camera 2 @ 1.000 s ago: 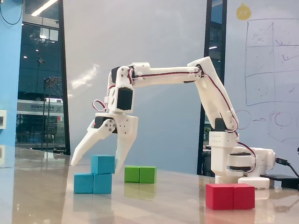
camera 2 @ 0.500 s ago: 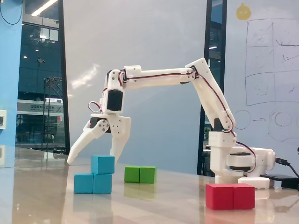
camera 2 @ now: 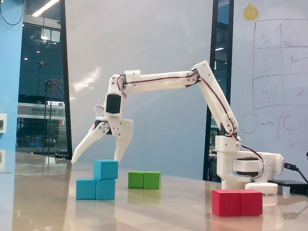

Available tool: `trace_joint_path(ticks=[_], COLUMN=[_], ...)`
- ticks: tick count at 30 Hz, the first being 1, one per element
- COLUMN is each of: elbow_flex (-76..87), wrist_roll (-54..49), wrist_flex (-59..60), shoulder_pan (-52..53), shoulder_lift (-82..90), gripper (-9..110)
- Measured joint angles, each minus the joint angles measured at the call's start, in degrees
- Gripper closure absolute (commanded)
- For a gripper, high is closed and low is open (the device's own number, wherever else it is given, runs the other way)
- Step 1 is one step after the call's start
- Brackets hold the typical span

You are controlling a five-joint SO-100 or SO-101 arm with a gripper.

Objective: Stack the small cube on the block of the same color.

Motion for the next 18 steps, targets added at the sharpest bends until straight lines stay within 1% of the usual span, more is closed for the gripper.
trace_joint_path(ticks=[6, 9, 13, 18], elbow_flex=[9.32, 15.64, 26.10, 41.66], wrist_roll=[0.00, 0.00, 0.88, 5.01], wrist_flex=[0.00, -1.14, -5.10, -11.51], shoulder_pan=[-5.63, -9.40, -13.71, -16.79], shoulder_lift=[12.22, 20.04, 31.20, 45.97], gripper=[91, 99, 98, 96])
